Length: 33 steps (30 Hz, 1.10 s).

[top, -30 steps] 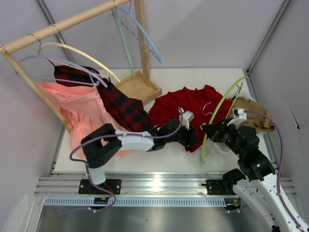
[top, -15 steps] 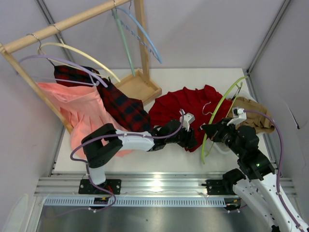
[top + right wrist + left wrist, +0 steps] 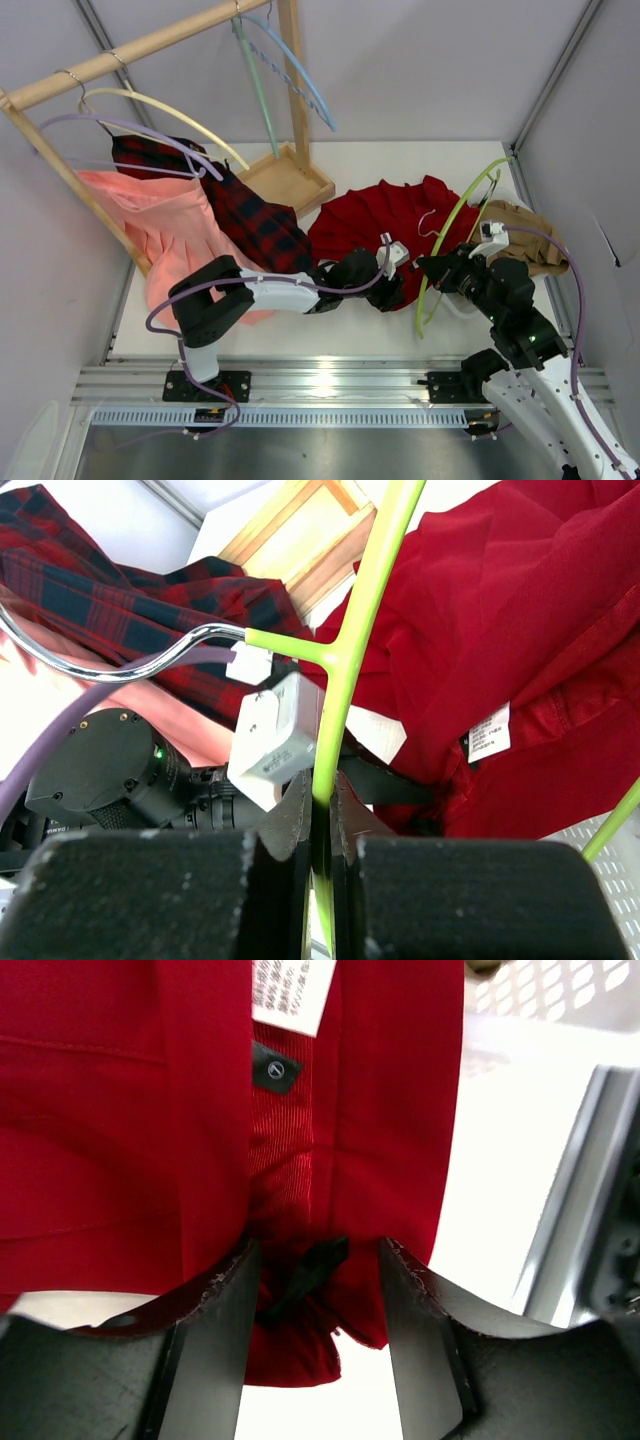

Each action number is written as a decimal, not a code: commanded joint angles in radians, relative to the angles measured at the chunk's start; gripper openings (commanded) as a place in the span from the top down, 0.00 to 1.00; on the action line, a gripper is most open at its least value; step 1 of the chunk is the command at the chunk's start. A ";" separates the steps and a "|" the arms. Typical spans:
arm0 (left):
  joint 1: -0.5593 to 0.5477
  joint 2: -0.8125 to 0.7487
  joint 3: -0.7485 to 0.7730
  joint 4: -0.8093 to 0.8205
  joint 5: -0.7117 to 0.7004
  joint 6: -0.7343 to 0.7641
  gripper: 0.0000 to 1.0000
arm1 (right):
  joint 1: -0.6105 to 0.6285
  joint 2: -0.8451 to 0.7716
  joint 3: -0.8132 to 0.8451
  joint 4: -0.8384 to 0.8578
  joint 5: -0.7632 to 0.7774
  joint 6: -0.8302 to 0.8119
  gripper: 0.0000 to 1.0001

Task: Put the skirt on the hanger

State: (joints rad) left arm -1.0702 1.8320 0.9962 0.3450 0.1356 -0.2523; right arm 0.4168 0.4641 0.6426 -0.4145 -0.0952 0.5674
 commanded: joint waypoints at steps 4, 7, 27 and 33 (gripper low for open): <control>0.009 -0.013 0.010 -0.040 -0.007 0.120 0.46 | -0.006 0.005 0.032 0.091 -0.008 -0.011 1.00; 0.010 -0.010 0.015 -0.050 0.009 0.122 0.48 | -0.007 0.010 0.032 0.091 -0.008 -0.012 1.00; 0.023 0.018 -0.022 0.063 0.055 0.111 0.98 | -0.024 0.018 0.025 0.108 0.002 -0.008 1.00; 0.038 -0.042 -0.113 0.186 0.096 0.073 1.00 | -0.029 0.001 -0.009 0.166 0.032 0.037 1.00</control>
State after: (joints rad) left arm -1.0454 1.8584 0.9199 0.4107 0.1864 -0.1585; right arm 0.3965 0.4847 0.6353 -0.3691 -0.0986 0.5858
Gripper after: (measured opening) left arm 0.006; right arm 0.055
